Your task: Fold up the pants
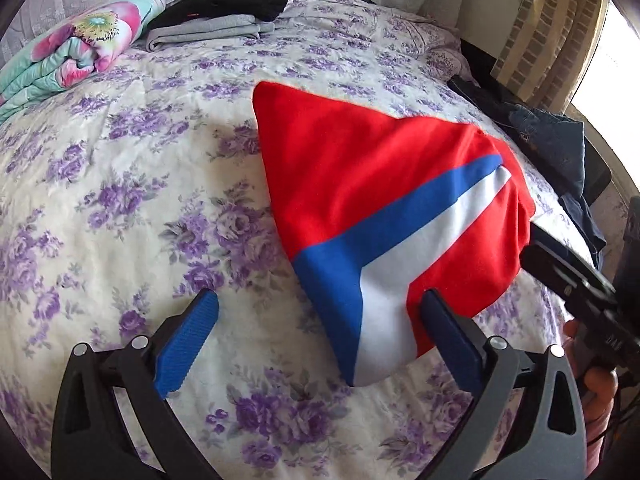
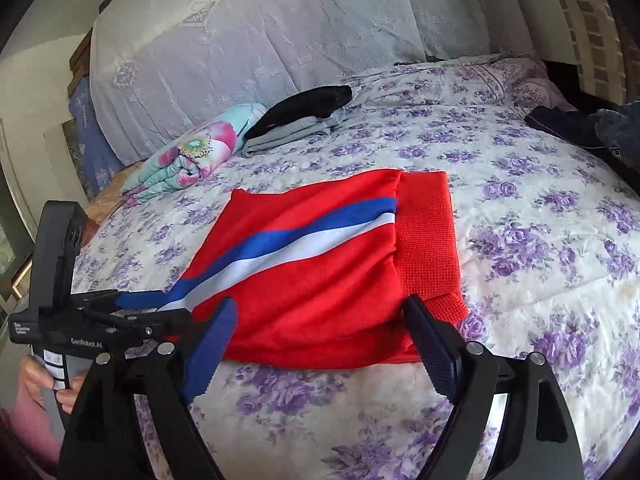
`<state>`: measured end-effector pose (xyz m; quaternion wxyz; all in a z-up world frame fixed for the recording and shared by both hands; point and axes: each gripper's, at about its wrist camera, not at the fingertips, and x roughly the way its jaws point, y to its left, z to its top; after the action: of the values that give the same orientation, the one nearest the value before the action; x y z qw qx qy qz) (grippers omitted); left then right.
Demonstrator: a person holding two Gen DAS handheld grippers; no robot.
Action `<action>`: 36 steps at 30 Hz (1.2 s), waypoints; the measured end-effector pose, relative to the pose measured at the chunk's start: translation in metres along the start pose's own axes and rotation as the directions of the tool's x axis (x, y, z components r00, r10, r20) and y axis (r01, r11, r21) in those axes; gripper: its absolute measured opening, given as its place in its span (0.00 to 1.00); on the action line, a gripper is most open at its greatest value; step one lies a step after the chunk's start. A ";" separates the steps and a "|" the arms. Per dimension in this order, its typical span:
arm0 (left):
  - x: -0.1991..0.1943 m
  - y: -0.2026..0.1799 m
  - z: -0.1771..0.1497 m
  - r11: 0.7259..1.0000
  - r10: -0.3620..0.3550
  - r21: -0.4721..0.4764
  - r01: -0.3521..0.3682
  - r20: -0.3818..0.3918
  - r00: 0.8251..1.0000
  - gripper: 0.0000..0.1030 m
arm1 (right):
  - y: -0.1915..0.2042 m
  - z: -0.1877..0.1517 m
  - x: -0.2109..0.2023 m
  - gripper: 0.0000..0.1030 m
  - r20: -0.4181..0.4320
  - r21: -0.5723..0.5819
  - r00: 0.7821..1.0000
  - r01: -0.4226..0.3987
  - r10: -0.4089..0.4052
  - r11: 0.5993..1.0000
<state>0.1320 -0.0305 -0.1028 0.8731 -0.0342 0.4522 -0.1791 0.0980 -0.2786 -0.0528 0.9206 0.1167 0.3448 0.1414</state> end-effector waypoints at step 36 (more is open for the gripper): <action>0.028 0.013 0.042 0.995 0.057 -0.078 -0.054 0.030 0.998 0.96 | -0.083 0.001 -0.006 0.88 -0.007 0.288 0.999 -0.037 0.041 0.957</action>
<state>0.1841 -0.0324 -0.1022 0.8828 -0.0583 0.4456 -0.1365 0.1092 -0.3587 -0.0741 0.8887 0.2552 0.3651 0.1085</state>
